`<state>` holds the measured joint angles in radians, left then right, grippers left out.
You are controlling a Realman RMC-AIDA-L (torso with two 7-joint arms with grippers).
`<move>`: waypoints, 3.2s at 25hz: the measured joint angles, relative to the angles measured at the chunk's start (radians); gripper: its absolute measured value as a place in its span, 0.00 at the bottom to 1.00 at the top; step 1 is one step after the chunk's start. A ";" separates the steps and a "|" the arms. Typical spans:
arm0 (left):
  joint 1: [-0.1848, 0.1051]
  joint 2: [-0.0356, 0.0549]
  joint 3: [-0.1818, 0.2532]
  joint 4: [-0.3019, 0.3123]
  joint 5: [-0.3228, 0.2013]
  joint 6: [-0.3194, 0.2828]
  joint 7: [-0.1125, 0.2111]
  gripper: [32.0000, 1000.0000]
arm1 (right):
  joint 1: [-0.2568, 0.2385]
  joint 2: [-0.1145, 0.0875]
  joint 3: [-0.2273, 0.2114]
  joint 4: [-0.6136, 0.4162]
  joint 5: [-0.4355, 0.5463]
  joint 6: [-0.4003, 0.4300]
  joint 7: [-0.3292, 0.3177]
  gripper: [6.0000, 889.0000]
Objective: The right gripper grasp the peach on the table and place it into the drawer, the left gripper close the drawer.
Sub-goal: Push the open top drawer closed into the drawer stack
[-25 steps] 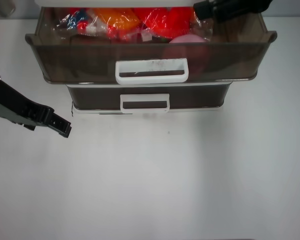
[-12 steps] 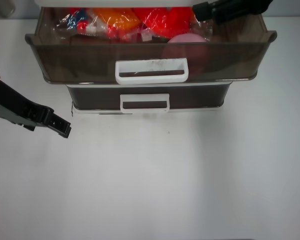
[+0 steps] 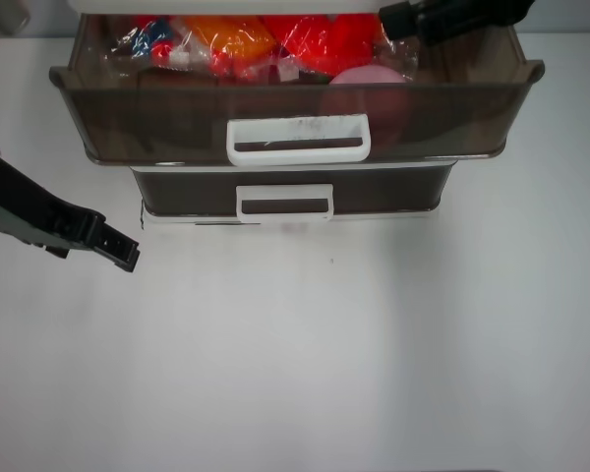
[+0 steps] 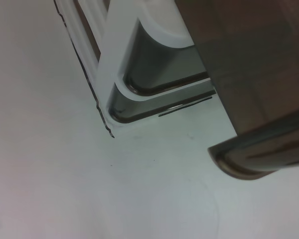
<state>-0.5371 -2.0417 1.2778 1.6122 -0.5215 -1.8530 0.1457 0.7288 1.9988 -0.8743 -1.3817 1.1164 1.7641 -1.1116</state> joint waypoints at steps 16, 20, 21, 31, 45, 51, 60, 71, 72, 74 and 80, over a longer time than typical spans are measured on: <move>0.019 0.0012 -0.017 0.005 0.000 -0.006 0.001 0.86 | -0.135 -0.106 -0.169 -0.265 -0.084 0.073 0.254 0.97; 0.032 0.0000 -0.035 0.007 0.000 -0.009 0.011 0.86 | -0.179 -0.131 -0.168 -0.307 -0.042 0.077 0.294 0.97; 0.034 -0.0002 -0.038 0.007 0.000 -0.009 0.013 0.86 | -0.196 -0.143 -0.168 -0.323 -0.013 0.077 0.306 0.97; 0.043 -0.0001 -0.040 0.010 0.000 -0.010 0.014 0.86 | -0.345 -0.244 -0.137 -0.408 0.136 0.078 0.365 0.97; 0.082 -0.0015 -0.040 0.074 -0.072 -0.014 0.007 0.86 | -0.430 -0.275 -0.091 -0.364 0.133 0.078 0.311 0.97; 0.084 -0.0032 -0.040 0.094 -0.118 -0.026 -0.001 0.86 | -0.423 -0.270 -0.093 -0.310 0.129 0.078 0.283 0.97; 0.122 -0.0030 -0.005 0.208 -0.200 -0.051 0.001 0.86 | -0.409 -0.268 -0.088 -0.273 0.128 0.076 0.264 0.97; 0.136 -0.0120 0.184 0.372 -0.213 -0.043 -0.002 0.85 | -0.406 -0.268 -0.078 -0.239 0.129 0.075 0.242 0.97; 0.128 -0.0125 0.201 0.376 -0.213 -0.042 -0.002 0.85 | -0.406 -0.267 -0.078 -0.238 0.129 0.075 0.242 0.97; 0.108 -0.0135 0.222 0.377 -0.213 -0.041 -0.003 0.85 | -0.404 -0.267 -0.078 -0.238 0.129 0.074 0.242 0.97; 0.010 -0.0147 0.282 0.362 -0.254 -0.034 0.002 0.85 | -0.391 -0.267 -0.078 -0.237 0.129 0.074 0.242 0.97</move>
<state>-0.5270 -2.0564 1.5597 1.9743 -0.7754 -1.8865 0.1474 0.3378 1.7318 -0.9527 -1.6183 1.2457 1.8376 -0.8697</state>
